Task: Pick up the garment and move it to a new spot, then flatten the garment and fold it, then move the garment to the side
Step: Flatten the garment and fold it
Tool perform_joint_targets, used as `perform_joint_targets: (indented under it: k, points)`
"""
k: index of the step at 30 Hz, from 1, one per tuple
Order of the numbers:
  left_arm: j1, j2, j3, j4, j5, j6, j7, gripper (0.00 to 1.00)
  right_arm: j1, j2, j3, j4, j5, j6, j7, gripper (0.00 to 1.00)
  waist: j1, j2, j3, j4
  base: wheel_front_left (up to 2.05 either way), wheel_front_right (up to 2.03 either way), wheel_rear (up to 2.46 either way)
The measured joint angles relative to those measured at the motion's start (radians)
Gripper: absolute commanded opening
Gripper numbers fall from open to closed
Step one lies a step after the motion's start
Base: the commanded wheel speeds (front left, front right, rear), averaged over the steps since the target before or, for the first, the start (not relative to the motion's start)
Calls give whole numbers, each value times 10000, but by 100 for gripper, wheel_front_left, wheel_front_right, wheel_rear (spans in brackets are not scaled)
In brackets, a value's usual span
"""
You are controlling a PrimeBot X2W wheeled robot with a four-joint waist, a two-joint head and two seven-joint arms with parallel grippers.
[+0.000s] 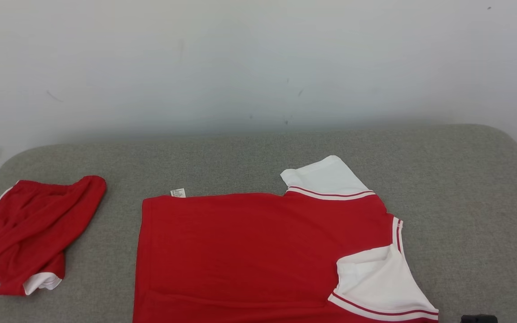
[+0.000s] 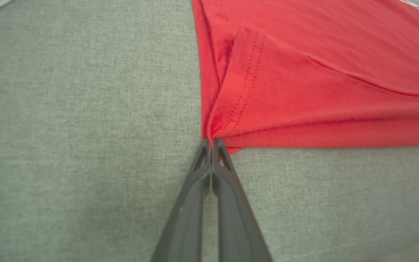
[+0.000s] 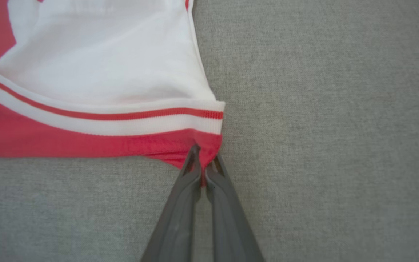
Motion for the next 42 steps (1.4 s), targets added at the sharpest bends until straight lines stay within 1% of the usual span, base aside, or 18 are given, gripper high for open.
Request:
perform_joint_targets:
  k: [3, 4, 5, 6, 7, 8, 10, 15, 20, 22, 24, 28, 29, 32, 35, 36, 40, 42]
  points:
    - [0, -21, -2, -17, -17, 17, 63, 0, 81, 4, 19, -132, 0, -86, 125, 0, 1, 0, 9, 9, 0, 0, 0]
    - [0, -19, -2, -27, -23, 31, 105, 0, 81, 0, 17, -153, 4, -86, 169, 29, 0, 0, 9, 12, 0, 0, 0]
    - [-1, -23, 2, -35, -25, 73, 125, 0, 81, -6, 17, -188, 17, -86, 217, 66, 0, 0, 8, 16, 0, 0, 0]
    - [0, -35, 33, -38, -67, 71, 159, 21, 87, -8, 21, -230, 17, -92, 234, 100, 1, 0, 6, 19, 0, 0, 0]
    - [4, -46, 100, -59, -167, 67, 201, 86, 97, -6, 15, -297, 31, -127, 305, 100, 1, 0, 3, 21, 0, 0, 0]
    - [13, -77, 257, -113, -393, 67, 198, 100, 112, -8, -4, -389, 121, -140, 355, 100, 0, 0, -3, 22, 0, 0, 0]
    - [31, -52, 474, -270, -650, 69, 153, 100, 147, -6, -92, -589, 309, -96, 393, 100, 0, 1, -18, 20, 0, 0, 0]
    - [307, 326, 734, -802, -744, 69, 90, 100, 337, -92, -397, -1388, 709, 31, 393, 100, 1, 0, -56, 14, 0, 0, 0]
    - [406, 476, 959, -1747, -903, 77, -73, 100, 436, -403, -631, -2362, 853, 63, 418, 100, 1, 1, -91, 33, 0, 0, 0]
    - [407, 546, 1072, -2088, -903, 199, -169, 100, 521, -487, -656, -2740, 844, 58, 378, 100, 1, 0, -101, 43, 0, 0, 0]
    - [405, 677, 1158, -2380, -755, 487, -245, 100, 513, -514, -727, -3116, 809, -2, 253, 100, 1, 0, -105, 48, 0, 0, 0]
    - [435, 897, 1335, -2966, -276, 1068, -372, 100, 472, -522, -809, -3703, 512, -347, -157, 100, 1, 0, -94, 35, 0, 0, 0]
    - [487, 922, 1377, -3112, -163, 1231, -384, 100, 445, -520, -792, -3795, 449, -351, -217, 100, 0, 0, -90, 18, 0, 0, 0]
    - [670, 989, 1511, -3440, 117, 1544, -414, 100, 428, -520, -796, -3973, 161, -573, -456, 100, 1, 0, -63, -7, 0, 0, 0]
    - [830, 986, 1737, -3912, 194, 1697, -443, 100, 425, -387, -790, -4199, 35, -711, -658, 100, 1, 0, -29, -12, 0, 0, 0]
    - [988, 1032, 1904, -4149, 276, 1848, -445, 100, 343, -282, -696, -4429, -128, -763, -782, 100, 0, 1, 20, -31, 0, 0, 0]
    - [1209, 1060, 1985, -4399, 727, 1933, -451, 100, 203, -117, -585, -4684, -435, -869, -913, 100, 1, 1, 149, -70, 0, 0, 0]
    - [1239, 1020, 2090, -4523, 828, 2008, -451, 100, 226, -75, -545, -4696, -566, -984, -941, 100, 1, 0, 183, -74, 0, 0, 0]
